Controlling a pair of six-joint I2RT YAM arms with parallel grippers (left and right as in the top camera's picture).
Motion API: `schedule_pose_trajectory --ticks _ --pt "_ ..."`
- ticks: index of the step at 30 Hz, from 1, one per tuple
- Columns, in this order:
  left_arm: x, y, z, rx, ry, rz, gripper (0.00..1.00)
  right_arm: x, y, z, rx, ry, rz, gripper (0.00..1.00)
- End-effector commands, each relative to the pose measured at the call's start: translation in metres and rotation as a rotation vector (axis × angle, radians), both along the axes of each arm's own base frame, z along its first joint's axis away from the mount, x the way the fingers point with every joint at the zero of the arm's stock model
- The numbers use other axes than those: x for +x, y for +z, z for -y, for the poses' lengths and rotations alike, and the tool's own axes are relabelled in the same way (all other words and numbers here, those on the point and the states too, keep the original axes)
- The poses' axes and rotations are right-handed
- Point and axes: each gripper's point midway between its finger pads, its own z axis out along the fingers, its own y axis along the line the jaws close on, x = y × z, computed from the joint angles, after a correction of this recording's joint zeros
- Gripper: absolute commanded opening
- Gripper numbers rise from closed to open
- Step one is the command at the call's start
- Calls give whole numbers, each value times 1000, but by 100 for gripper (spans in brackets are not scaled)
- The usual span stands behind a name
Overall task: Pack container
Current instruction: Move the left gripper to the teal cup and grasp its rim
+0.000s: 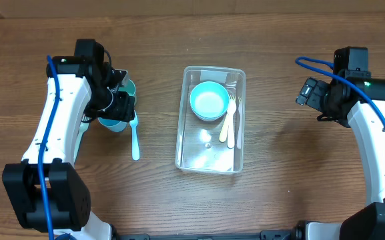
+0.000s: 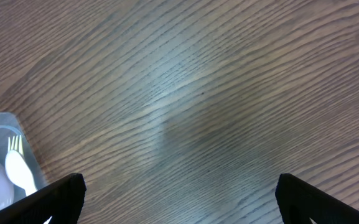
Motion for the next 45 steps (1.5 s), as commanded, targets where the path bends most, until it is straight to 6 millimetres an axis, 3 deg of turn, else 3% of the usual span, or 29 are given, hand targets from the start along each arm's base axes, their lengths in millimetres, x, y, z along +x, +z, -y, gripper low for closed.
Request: schedule_pose_trajectory --ticks 1,9,13,17,29,36,39,45 --pt "2 -14 -1 10 -15 -27 75 4 15 2 -13 0 46 100" --pt "11 -38 -3 19 -41 -54 66 4 15 2 -13 0 46 100" --pt "14 -39 -7 49 -45 -44 58 4 15 2 -13 0 46 100" --pt "17 -40 -7 49 -46 -31 58 4 15 2 -13 0 46 100" --pt "19 -47 11 147 -156 -6 48 4 15 2 -13 0 46 100" --pt "16 -57 -3 239 -80 -17 41 4 15 2 -13 0 46 100" --pt "17 -56 -5 249 -77 -16 48 4 15 2 -13 0 46 100" --pt "17 -57 -5 249 -85 -13 41 4 15 2 -13 0 46 100"
